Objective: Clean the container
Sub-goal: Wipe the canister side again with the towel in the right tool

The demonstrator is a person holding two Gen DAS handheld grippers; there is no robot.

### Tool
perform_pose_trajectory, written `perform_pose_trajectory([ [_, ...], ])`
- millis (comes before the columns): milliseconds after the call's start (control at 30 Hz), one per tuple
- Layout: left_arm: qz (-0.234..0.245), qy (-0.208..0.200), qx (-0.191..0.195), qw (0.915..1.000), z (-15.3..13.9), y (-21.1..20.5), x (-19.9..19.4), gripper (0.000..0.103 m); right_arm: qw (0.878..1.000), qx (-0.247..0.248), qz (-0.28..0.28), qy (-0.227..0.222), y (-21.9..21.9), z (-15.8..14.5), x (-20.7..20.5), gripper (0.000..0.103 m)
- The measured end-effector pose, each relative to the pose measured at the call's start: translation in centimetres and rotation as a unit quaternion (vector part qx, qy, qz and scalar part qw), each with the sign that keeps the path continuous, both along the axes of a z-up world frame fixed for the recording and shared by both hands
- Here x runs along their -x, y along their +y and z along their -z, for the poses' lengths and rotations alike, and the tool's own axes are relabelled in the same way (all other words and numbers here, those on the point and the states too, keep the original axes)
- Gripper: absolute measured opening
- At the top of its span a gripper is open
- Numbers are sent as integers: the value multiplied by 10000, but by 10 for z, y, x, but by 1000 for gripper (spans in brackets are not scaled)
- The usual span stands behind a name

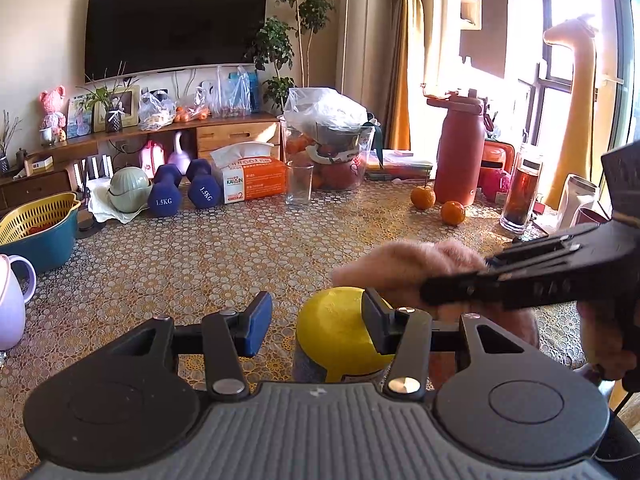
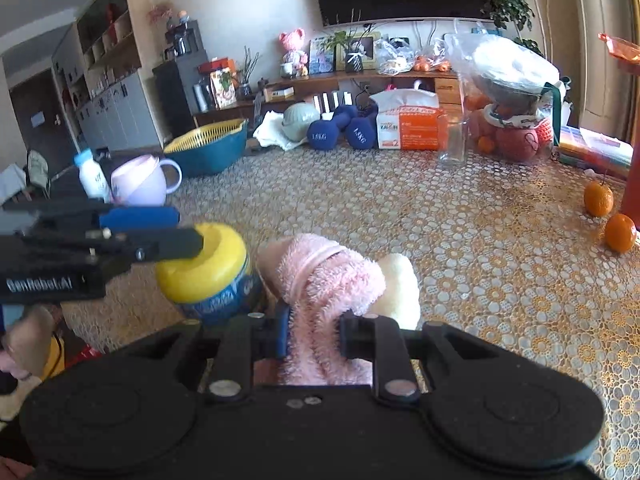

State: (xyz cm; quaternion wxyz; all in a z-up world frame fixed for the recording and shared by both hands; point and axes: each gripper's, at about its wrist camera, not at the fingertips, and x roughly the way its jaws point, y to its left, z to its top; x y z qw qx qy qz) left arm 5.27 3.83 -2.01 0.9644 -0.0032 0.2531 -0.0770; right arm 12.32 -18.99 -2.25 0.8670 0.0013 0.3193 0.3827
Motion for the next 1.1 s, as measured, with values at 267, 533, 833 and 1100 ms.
perform_pose_trajectory([
  [267,39,0,-23,10000,0,-3,1,49,9960,-876,-198,17,-2,-39,-8,21],
  [533,1,2,-8,10000,0,-1,0,48,9958,-831,-335,205,18,-26,-9,21],
  [833,-42,-2,35,10000,0,2,0,48,9961,-636,-126,602,20,2,-23,21],
  [1100,-29,12,60,10000,-1,3,-2,49,9951,-61,-195,970,24,39,-26,21],
])
